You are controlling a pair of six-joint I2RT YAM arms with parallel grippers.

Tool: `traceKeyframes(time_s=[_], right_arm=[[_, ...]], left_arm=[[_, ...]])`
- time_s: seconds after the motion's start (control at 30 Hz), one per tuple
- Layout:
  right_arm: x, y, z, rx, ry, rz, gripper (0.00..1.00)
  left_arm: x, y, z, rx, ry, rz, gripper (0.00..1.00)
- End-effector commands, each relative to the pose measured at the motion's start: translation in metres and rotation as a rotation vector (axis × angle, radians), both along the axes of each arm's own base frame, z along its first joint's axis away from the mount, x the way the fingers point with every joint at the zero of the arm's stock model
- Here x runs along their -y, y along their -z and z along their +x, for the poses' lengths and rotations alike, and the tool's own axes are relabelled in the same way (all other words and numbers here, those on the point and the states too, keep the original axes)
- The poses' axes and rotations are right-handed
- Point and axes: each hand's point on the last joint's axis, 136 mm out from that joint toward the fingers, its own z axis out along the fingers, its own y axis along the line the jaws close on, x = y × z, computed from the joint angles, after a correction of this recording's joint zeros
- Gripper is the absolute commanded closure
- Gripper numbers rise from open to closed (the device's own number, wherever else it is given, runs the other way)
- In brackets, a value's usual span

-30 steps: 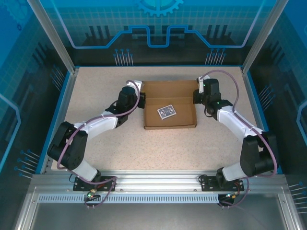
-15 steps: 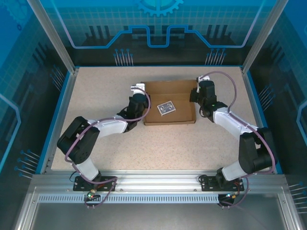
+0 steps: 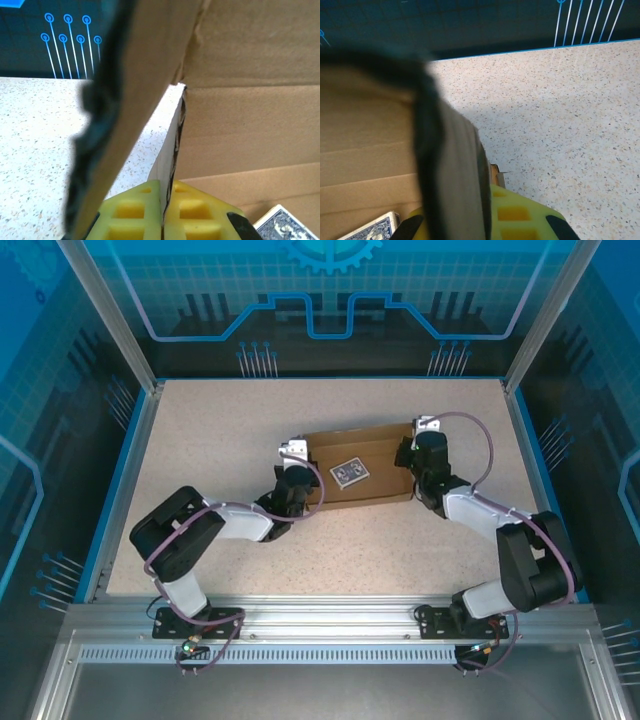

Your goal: Fold the paper box

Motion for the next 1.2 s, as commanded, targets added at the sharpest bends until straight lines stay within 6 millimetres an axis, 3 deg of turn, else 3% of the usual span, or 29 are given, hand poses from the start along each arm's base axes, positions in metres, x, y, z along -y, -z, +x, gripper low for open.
traceKeyframes(time_s=[0.0, 0.3, 0.47, 0.97, 1.17], right_arm=[[-0.007, 0.014, -0.016, -0.016, -0.046, -0.021, 1.00], [0.003, 0.034, -0.039, -0.040, -0.047, -0.023, 1.00], [0.008, 0.038, -0.050, -0.025, -0.020, -0.017, 1.00], [0.008, 0.040, -0.056, -0.018, -0.020, -0.025, 1.00], [0.007, 0.036, -0.055, -0.012, -0.021, -0.029, 1.00]], left_arm=[[0.010, 0.009, -0.013, 0.027, 0.041, 0.007, 0.91], [0.003, 0.030, -0.033, 0.013, 0.065, 0.042, 0.82], [0.002, 0.030, -0.037, 0.008, 0.079, 0.028, 0.75], [-0.003, 0.000, -0.057, -0.001, 0.144, -0.055, 0.42], [-0.004, -0.037, -0.076, -0.034, 0.230, -0.091, 0.38]])
